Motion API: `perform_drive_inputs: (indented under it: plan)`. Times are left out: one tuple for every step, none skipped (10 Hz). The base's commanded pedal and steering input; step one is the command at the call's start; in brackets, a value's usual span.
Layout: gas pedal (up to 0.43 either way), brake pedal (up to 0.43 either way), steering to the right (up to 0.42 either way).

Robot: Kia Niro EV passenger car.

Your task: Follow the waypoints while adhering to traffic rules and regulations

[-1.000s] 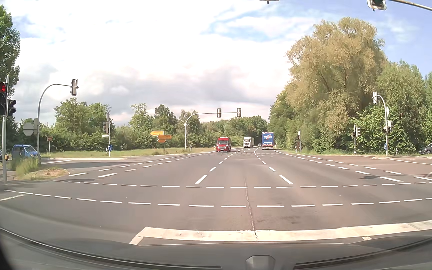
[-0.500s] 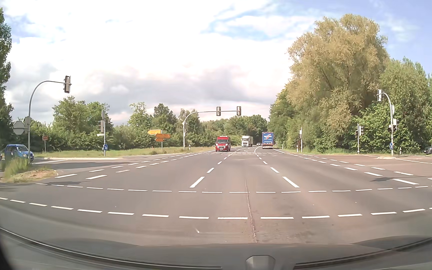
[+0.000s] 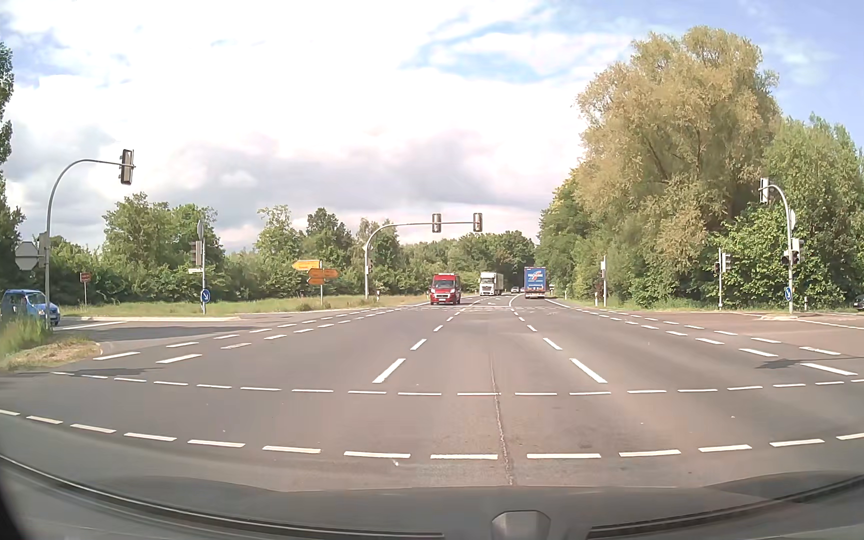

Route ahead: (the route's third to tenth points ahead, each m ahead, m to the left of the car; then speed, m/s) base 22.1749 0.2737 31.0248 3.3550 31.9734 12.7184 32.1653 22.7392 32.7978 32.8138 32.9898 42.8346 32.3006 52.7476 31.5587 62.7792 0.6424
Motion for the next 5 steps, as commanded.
perform_drive_inputs:
  plan:
    - [0.0, 0.274, 0.009]
    - [0.0, 0.256, 0.009]
    - [0.0, 0.244, 0.009]
    - [0.0, 0.238, 0.009]
    - [0.0, 0.232, 0.009]
